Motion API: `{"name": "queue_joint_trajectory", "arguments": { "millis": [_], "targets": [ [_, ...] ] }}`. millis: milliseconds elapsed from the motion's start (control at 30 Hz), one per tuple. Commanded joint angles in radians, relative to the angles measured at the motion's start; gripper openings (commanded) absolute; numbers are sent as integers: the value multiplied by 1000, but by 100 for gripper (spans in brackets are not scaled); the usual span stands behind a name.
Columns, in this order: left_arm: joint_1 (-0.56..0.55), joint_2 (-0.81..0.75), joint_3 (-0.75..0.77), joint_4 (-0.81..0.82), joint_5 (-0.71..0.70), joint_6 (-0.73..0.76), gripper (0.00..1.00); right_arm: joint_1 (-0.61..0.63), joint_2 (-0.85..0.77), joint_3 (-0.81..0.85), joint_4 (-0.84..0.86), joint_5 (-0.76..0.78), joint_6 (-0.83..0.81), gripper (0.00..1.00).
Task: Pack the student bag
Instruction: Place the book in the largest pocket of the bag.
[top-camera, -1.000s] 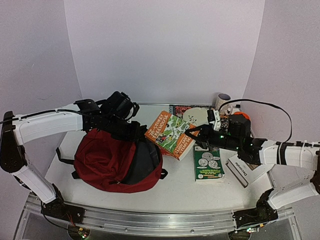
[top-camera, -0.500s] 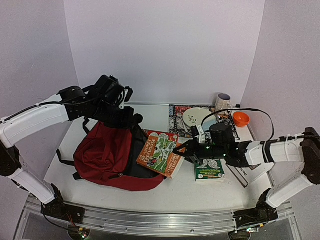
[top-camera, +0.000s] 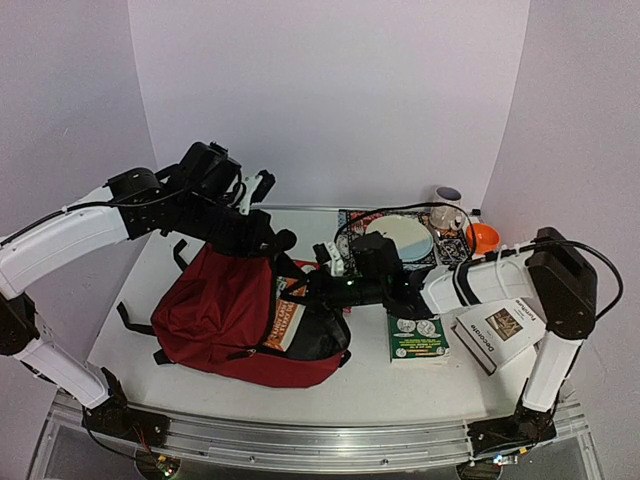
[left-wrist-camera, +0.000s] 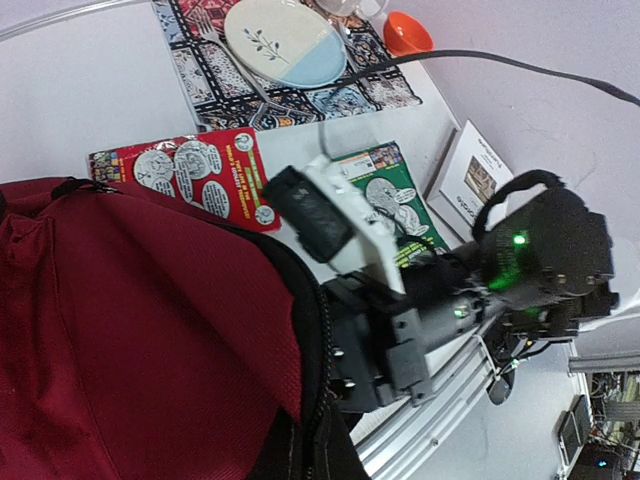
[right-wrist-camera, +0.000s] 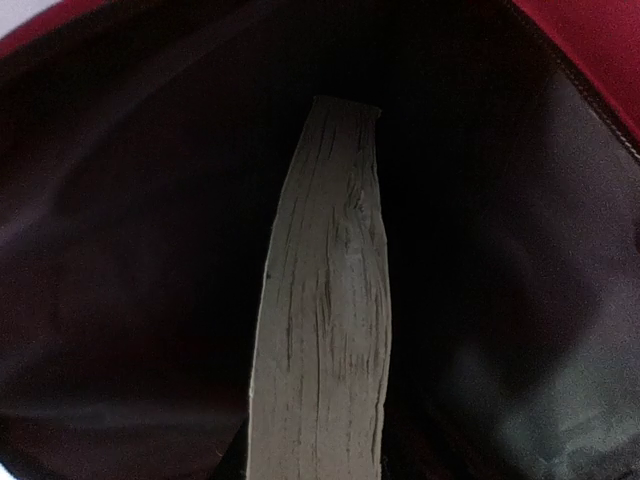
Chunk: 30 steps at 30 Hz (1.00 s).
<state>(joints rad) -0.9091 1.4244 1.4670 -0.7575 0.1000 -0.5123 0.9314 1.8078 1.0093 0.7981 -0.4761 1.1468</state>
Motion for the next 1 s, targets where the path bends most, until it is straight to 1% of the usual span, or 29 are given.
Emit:
{"name": "queue_joint_trajectory", "arguments": {
  "millis": [0, 233, 433, 533, 667, 800, 967],
  "targets": [
    [-15, -69, 32, 141, 138, 17, 0, 13, 62, 109, 150, -22, 52, 0],
    [-19, -102, -1, 189, 198, 7, 0, 15, 139, 158, 195, 20, 88, 0],
    [-21, -113, -60, 200, 178, 2, 0, 16, 214, 218, 203, 47, 105, 0],
    [-20, -121, -92, 200, 145, 0, 0, 17, 254, 256, 144, 57, 91, 0],
    [-19, -136, -159, 198, 82, -6, 0, 16, 283, 291, 36, 58, 44, 13],
    [-19, -149, -220, 198, 57, -23, 0, 16, 286, 303, -55, 60, -5, 36],
    [-19, -168, -265, 198, 16, -36, 0, 16, 274, 316, -139, 63, -69, 58]
  ]
}}
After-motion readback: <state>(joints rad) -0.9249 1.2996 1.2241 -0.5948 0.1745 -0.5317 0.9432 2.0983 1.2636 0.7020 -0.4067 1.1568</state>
